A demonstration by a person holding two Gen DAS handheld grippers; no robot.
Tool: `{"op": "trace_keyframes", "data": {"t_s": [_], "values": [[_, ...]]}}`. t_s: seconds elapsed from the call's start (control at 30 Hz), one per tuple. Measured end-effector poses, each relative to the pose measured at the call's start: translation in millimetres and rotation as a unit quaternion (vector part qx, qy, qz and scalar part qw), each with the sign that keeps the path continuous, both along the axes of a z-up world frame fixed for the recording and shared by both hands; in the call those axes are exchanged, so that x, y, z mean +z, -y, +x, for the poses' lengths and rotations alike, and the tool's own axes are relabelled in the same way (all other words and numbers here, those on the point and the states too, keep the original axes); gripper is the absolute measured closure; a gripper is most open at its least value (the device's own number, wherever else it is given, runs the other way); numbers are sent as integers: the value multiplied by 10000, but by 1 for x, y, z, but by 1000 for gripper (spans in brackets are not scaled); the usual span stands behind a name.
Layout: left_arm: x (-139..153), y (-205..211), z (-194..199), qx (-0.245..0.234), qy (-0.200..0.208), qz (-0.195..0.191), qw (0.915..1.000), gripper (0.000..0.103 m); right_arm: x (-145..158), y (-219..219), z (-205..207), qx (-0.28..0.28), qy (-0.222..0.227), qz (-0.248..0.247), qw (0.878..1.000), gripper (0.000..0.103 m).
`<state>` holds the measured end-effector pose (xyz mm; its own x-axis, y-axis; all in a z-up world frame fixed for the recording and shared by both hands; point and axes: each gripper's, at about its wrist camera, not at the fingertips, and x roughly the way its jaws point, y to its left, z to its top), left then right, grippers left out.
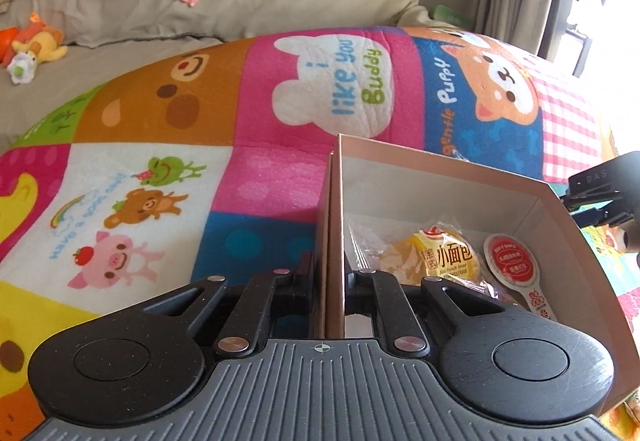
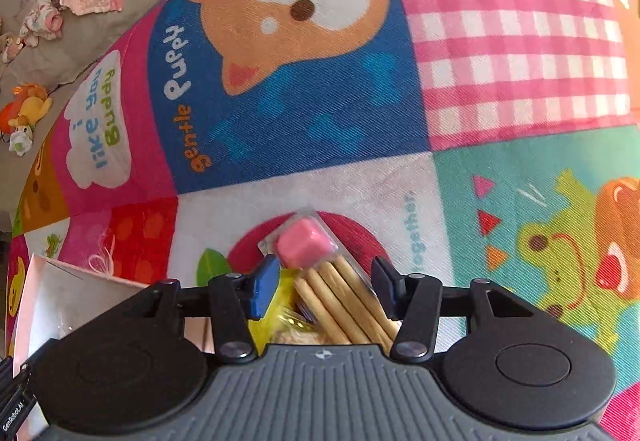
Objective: Organize objects
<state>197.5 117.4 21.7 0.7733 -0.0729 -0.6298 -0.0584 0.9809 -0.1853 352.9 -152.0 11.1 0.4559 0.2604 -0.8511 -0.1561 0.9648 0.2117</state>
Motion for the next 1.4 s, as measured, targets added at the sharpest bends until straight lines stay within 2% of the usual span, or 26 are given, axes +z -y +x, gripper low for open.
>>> {"op": "trace_keyframes", "data": {"t_s": [0.13, 0.2, 0.33, 0.37, 0.47, 0.67, 0.73, 0.83, 0.87, 1.03, 1.07, 1.23, 1.3, 1.4], "values": [[0, -1, 0, 23, -6, -41, 10000, 91, 13, 16, -16, -258, 325, -85, 9991, 51], [0, 0, 0, 33, -3, -32, 10000, 91, 27, 15, -32, -65, 548, -11, 9985, 51], [0, -2, 1, 147, 10, -4, 9999, 91, 42, -5, -53, 441, 504, 123, 9977, 52], [0, -3, 2, 214, 22, 10, 9998, 91, 41, -14, -59, 517, 538, -3, 9972, 61], [-2, -10, 9, 414, 82, -36, 9991, 91, 39, -39, -65, 698, 672, -236, 9950, 78], [0, -19, 7, 412, 82, -3, 9991, 87, 30, -66, -44, 632, 818, -117, 9946, 79], [2, -19, 5, 366, 49, 66, 9993, 87, 28, -67, -45, 675, 897, -158, 9936, 75], [2, -19, 4, 362, 22, 75, 9993, 87, 24, -57, -51, 711, 942, -221, 9928, 54], [2, -20, 4, 369, 17, 66, 9993, 87, 22, -53, -53, 719, 928, -252, 9928, 51], [1, -18, 3, 398, 27, 79, 9992, 87, -4, -21, -69, 704, 615, -514, 9943, 51], [0, -19, 4, 406, 23, 66, 9992, 87, -7, -13, -75, 688, 681, -491, 9941, 46], [0, -19, 3, 419, 26, 57, 9991, 88, -11, 14, -99, 581, 855, -927, 9903, 45], [0, -19, 3, 418, 26, 52, 9991, 88, -10, 23, -106, 567, 828, -811, 9916, 45], [0, -19, 3, 417, 26, 52, 9991, 88, -8, 32, -111, 546, 688, -381, 9954, 45]]}}
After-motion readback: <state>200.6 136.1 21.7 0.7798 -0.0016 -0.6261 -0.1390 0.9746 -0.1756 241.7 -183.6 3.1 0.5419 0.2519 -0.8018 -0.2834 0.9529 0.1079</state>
